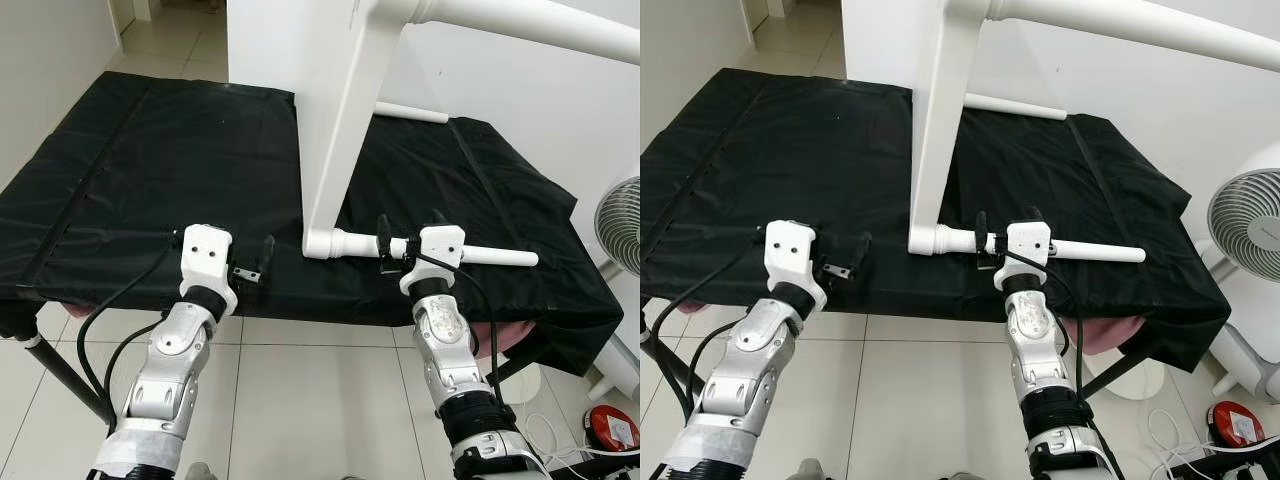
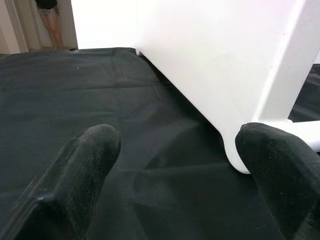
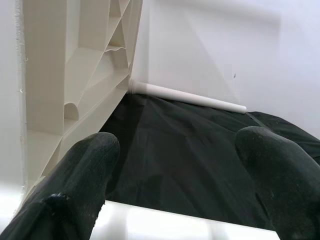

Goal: Building children table

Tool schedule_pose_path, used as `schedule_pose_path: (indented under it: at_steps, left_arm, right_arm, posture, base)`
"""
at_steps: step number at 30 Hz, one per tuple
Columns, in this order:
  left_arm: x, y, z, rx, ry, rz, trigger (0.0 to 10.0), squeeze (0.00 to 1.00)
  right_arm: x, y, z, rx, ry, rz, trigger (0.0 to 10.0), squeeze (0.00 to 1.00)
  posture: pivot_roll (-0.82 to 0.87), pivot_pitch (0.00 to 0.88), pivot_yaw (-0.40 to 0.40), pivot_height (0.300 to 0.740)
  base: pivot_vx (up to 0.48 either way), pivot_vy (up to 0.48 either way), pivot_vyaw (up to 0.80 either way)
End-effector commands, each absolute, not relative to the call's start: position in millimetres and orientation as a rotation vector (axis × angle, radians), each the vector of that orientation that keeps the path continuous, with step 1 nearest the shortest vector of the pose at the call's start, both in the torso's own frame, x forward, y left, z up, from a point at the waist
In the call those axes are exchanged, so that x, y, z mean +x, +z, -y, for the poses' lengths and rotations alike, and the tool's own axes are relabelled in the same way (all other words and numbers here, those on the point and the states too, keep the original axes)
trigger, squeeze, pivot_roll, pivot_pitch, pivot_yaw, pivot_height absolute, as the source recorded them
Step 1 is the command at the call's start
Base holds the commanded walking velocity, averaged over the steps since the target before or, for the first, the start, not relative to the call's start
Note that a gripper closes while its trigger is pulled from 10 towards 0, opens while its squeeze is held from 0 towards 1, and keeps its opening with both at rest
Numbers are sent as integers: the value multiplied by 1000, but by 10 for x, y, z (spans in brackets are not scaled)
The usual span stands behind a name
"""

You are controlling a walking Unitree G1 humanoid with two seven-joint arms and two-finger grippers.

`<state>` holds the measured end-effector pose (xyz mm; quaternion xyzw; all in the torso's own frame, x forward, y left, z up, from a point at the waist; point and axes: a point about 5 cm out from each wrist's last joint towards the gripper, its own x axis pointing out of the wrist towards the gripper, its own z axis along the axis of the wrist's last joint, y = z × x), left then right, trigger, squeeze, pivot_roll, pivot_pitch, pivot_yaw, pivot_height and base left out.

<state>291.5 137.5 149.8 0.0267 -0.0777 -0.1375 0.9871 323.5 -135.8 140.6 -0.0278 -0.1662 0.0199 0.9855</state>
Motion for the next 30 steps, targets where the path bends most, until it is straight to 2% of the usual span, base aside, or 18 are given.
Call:
schedule_pose_path:
  at_steps: [1,12,17,30]
  left_arm:
    - [2933,1479,-1390,60,-199,154,10000,0]
    - [2931,1479,-1379,74,-216,165,10000,0]
    - [2908,1446,-1354,166,-237,159,10000,0]
    - [2958,1443,-1183,198,-297,150,10000,0]
  right_arm:
    - [3224,1343,1382,-51,38,302,10000,0]
    - [3204,1316,1339,-46,50,295,10000,0]
    - [3183,1294,1397,-60,49,288,10000,0]
    - [3201,1325,1434,-65,38,297,10000,0]
  posture:
    - [36,0,-110,740]
    - [33,0,-108,740]
    - [27,0,-111,740]
    - [23,0,-113,740]
  base:
    - [0,0,0]
    - [0,0,0]
    - [0,0,0]
    - [0,0,0]
